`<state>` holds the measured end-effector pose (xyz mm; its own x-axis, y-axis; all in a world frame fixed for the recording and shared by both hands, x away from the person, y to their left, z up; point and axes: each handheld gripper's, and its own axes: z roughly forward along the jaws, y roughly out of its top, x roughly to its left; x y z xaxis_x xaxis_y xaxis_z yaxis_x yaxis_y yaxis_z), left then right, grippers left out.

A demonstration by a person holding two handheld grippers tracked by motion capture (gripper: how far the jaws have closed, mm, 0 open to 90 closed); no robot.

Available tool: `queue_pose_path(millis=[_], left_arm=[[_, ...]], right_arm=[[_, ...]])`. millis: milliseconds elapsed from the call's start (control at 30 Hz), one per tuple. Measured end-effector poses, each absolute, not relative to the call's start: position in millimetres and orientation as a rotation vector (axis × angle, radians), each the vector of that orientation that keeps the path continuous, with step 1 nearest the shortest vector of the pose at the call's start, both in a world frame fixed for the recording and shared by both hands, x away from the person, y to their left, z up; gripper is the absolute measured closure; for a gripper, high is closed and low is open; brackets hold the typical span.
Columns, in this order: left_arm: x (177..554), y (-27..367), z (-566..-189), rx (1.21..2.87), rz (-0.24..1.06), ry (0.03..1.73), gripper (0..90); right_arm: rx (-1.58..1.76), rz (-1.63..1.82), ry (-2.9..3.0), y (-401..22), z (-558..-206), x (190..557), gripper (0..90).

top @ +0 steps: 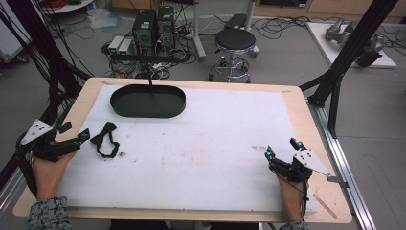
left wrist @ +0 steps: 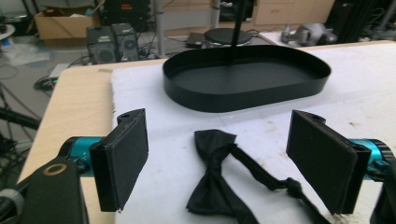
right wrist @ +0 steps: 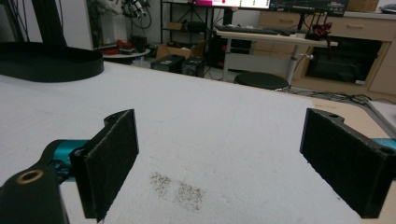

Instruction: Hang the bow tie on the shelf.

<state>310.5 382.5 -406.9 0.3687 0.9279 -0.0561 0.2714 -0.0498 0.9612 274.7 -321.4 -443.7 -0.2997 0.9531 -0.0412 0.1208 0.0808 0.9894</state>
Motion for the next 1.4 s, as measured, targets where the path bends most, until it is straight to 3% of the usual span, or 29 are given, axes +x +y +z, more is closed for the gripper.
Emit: queue_pose_path(millis=[767, 1067, 1400], left_arm=[[317, 370, -411, 1.587, 0.755, 1.080, 23.4], [321, 370, -414, 1.585, 0.734, 1.095, 29.5], [332, 368, -425, 1.627, 0.664, 1.172, 43.1]], right_arm=[[1.139, 1.373, 1.469, -339, -443, 268, 10.7], [1.147, 1.373, 1.486, -337, -443, 268, 10.7], [1.129, 1.367, 1.500, -336, -444, 269, 10.7]])
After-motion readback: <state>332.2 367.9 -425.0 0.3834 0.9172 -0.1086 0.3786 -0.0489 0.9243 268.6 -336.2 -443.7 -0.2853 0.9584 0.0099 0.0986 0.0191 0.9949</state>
